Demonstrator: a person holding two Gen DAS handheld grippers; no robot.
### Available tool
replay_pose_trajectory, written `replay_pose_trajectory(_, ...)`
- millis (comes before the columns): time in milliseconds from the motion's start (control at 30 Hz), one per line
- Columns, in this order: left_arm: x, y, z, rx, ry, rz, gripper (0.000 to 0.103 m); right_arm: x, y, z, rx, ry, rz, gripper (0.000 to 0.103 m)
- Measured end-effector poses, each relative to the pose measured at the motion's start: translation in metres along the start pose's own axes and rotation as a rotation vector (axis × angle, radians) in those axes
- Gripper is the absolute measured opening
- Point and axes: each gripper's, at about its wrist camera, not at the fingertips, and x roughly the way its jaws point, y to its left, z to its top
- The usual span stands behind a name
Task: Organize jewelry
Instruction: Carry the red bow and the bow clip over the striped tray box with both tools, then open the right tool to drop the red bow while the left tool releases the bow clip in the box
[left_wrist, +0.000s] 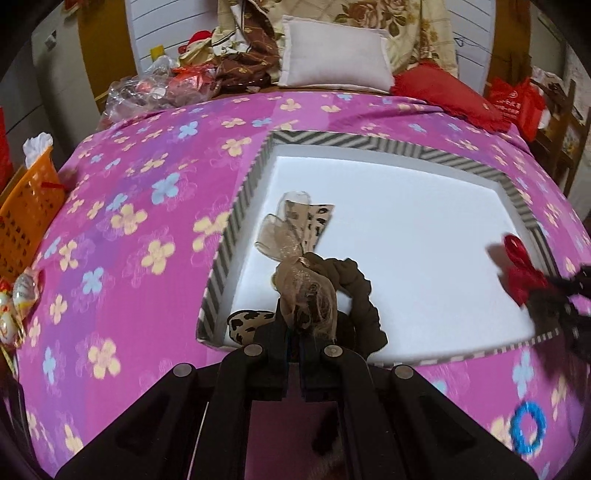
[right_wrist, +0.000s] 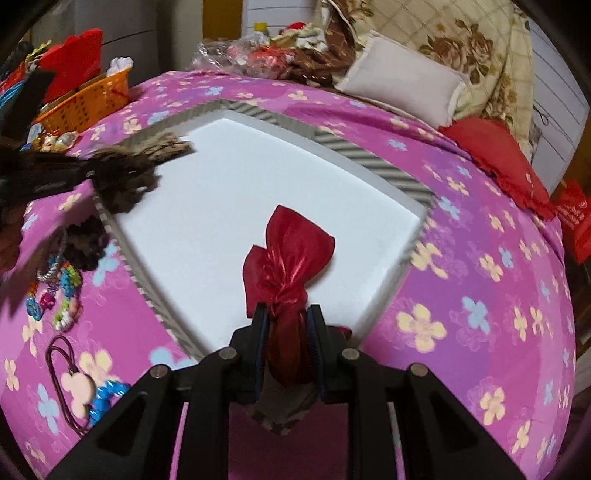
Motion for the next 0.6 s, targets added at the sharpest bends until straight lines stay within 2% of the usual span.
replay_pose_trajectory(67,-0.007,-0.002,-0.007,-0.009,0.003,-0.012,0.000,-0.001,-0.002,-0.001,0.012,-0.003,-0.002,0.019)
replay_pose_trajectory(167,-0.010,-0.003,-0.008,-0.011,-0.008,0.002,0.000,-0.001,0.002,0.001,0.018,-0.002,-0.005,0.025)
replay_pose_trajectory(233,-0.011,-0.004,-0.008,-0.017,-0.014,0.004,0.000,-0.002,0.003,0.002,0.039,-0.005,-0.003,0.035)
replay_pose_trajectory(267,-0.011,-0.004,-0.008,-0.026,-0.016,0.005,0.000,-0.003,0.004,0.003,0.045,-0.007,0.002,0.049)
replay_pose_trajectory(300,-0.011,-0.002,-0.007,-0.033,-0.018,0.008,0.000,-0.004,0.007,0.003,0.048,-0.011,0.002,0.053)
replay_pose_trajectory(500,-0.021,0.001,-0.005,-0.051,-0.061,0.034,0.003,-0.013,0.017,0.004,0.054,-0.031,-0.004,0.055)
replay_pose_trajectory(567,-0.026,0.001,-0.005,-0.047,-0.078,0.040,0.013,-0.018,0.020,0.003,0.065,-0.043,-0.002,0.058)
replay_pose_trajectory(600,-0.031,0.000,-0.004,-0.042,-0.094,0.043,0.015,-0.020,0.022,0.003,0.069,-0.047,-0.003,0.059)
